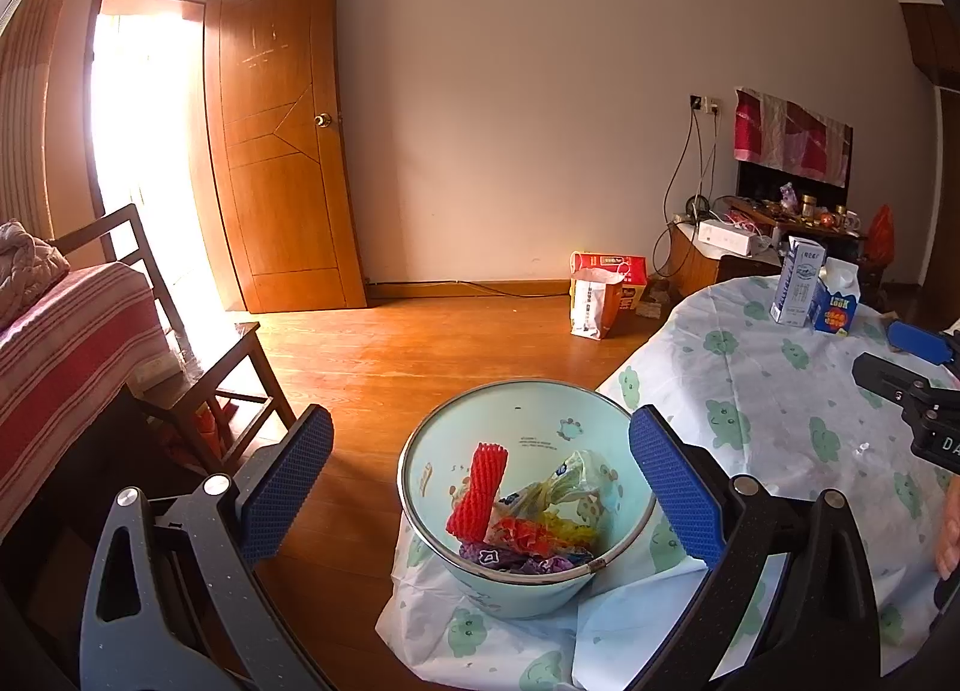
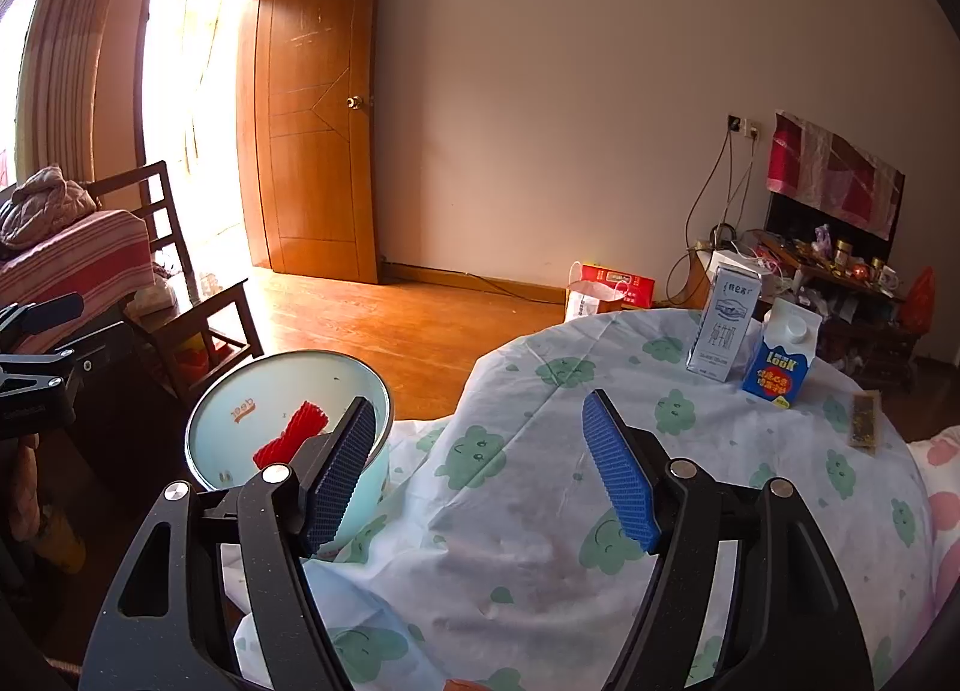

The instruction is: Collect trash

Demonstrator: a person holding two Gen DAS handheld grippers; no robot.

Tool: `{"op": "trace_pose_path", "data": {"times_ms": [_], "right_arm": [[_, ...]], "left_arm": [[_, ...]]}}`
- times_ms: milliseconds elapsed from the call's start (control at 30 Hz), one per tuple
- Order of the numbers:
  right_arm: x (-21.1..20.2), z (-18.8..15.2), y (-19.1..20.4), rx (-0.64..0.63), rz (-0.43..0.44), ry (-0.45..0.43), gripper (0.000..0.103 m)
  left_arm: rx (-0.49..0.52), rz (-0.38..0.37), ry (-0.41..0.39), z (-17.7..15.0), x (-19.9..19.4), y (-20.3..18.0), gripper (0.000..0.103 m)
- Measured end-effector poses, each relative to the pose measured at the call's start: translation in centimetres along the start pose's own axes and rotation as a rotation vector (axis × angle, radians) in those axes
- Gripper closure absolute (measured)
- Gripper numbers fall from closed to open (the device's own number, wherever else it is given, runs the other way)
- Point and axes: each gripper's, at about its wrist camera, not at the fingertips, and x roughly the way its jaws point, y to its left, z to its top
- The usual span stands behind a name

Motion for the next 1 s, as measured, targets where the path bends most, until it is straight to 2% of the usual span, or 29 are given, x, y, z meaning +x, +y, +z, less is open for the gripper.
{"op": "trace_pose_path", "data": {"times_ms": [233, 367, 1000], "right_arm": [[-0.06, 0.01, -0.05, 0.000, -0.001, -0.002, 0.031], [-0.21, -0.22, -0.29, 0.002, -0.006, -0.005, 0.027], [-0.27, -0.31, -0.28, 0.003, -0.009, -0.004, 0.027]], "left_arm": [[-0.008, 0.000, 0.007, -0.02, 0.29, 0.07, 0.006], [-0.013, 0.008, 0.005, -0.08, 0.40, 0.12, 0.006], [-0.008, 0.024, 0.015, -0.11, 0.70, -0.10, 0.006]]}}
